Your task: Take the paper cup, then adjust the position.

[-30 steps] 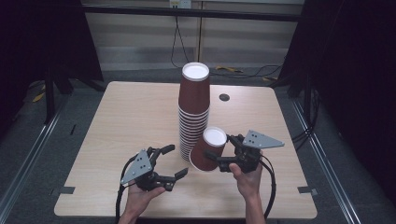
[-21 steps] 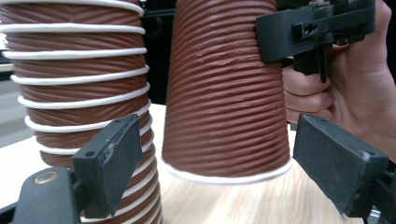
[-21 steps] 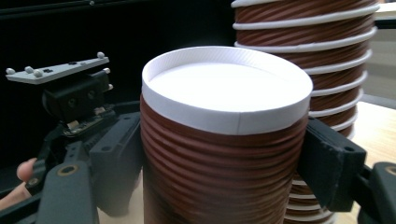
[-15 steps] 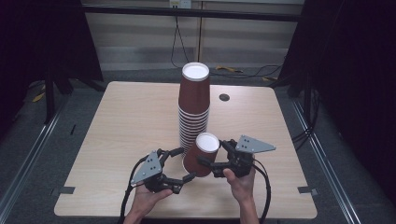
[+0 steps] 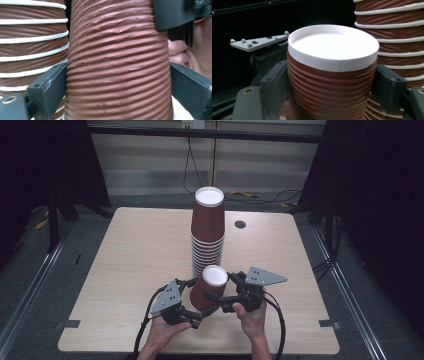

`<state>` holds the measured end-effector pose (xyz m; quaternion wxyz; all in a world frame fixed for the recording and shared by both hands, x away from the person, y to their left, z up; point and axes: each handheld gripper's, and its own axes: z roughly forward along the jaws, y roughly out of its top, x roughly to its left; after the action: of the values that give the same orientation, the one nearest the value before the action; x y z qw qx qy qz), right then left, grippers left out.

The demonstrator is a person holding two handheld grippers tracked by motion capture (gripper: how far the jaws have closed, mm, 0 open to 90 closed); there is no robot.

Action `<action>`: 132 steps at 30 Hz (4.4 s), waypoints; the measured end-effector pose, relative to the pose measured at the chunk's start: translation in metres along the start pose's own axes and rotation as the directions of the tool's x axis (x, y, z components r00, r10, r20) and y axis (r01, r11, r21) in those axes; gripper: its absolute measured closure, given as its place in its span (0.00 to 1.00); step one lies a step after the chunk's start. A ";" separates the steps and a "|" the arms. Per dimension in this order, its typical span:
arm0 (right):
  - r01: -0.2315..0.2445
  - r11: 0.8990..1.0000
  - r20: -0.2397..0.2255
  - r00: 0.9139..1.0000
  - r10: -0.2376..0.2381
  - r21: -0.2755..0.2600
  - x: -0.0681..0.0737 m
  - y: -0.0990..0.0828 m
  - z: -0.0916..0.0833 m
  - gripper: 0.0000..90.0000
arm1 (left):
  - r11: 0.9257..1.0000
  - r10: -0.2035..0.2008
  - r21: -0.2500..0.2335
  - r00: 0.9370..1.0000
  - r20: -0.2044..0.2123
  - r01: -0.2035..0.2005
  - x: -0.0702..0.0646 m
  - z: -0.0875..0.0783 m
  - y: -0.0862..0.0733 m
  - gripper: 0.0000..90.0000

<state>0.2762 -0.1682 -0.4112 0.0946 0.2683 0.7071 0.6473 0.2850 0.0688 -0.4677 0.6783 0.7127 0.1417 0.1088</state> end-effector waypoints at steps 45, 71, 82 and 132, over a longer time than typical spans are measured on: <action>-0.018 0.997 -0.016 1.000 0.019 0.069 -0.004 0.001 0.002 0.17 | 0.996 0.016 0.083 0.999 -0.029 -0.013 0.012 -0.018 -0.003 0.14; 0.025 0.984 -0.013 1.000 -0.023 0.175 -0.008 -0.007 0.001 0.15 | 0.970 0.042 0.238 0.999 0.029 -0.048 0.028 -0.033 0.008 0.14; 0.034 0.975 -0.024 0.999 -0.030 0.219 -0.010 -0.014 -0.008 0.15 | 0.950 0.064 0.301 0.996 0.054 -0.078 0.032 -0.033 0.012 0.14; 0.176 0.818 -0.132 0.984 -0.123 0.548 -0.008 -0.014 0.012 0.17 | 0.717 0.190 0.639 0.960 0.208 -0.280 0.025 -0.014 0.020 0.14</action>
<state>0.2851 -0.1622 -0.4281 0.0309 0.1984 0.8875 0.4148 0.3050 0.0899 -0.4476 0.3695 0.9241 0.0356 0.0911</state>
